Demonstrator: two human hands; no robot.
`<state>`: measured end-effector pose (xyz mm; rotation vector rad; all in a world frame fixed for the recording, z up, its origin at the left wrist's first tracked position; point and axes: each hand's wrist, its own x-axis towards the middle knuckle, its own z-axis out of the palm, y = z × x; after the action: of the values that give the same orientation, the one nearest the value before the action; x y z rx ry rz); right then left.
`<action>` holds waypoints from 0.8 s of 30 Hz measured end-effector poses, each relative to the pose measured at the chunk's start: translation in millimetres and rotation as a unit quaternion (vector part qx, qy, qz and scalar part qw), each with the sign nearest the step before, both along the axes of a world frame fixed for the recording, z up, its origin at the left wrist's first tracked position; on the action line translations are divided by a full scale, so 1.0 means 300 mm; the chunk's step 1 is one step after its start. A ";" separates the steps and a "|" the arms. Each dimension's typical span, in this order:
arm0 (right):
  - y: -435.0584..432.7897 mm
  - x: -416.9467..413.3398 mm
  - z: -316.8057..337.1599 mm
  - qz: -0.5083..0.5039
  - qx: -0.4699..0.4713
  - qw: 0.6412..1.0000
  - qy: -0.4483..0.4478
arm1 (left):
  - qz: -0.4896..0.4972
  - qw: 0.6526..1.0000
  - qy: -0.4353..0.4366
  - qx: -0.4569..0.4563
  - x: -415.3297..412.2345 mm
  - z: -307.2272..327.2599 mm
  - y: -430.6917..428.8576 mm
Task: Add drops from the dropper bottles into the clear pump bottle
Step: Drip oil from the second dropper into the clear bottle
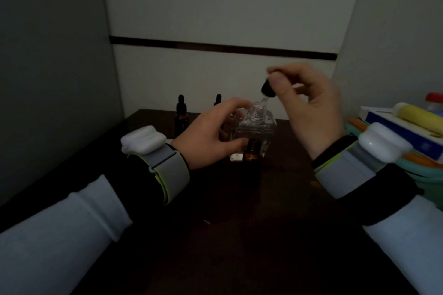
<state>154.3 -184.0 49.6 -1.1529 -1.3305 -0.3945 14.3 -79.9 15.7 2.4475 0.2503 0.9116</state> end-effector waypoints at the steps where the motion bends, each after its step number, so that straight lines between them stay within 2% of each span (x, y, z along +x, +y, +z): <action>1: 0.006 0.001 -0.010 -0.006 -0.033 0.999 -0.016 | 0.001 1.000 0.001 0.001 0.001 0.000 0.001; 4: 0.012 0.003 -0.024 -0.010 -0.077 0.997 -0.022 | 0.003 1.000 0.004 -0.001 0.003 0.001 0.002; 24: 0.004 0.010 -0.015 0.014 -0.082 0.996 0.007 | 0.006 1.000 0.001 0.000 0.003 0.000 0.000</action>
<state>157.2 -182.7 45.2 -1.2694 -1.3848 -0.2585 15.1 -80.0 15.8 2.4499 0.2641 0.9154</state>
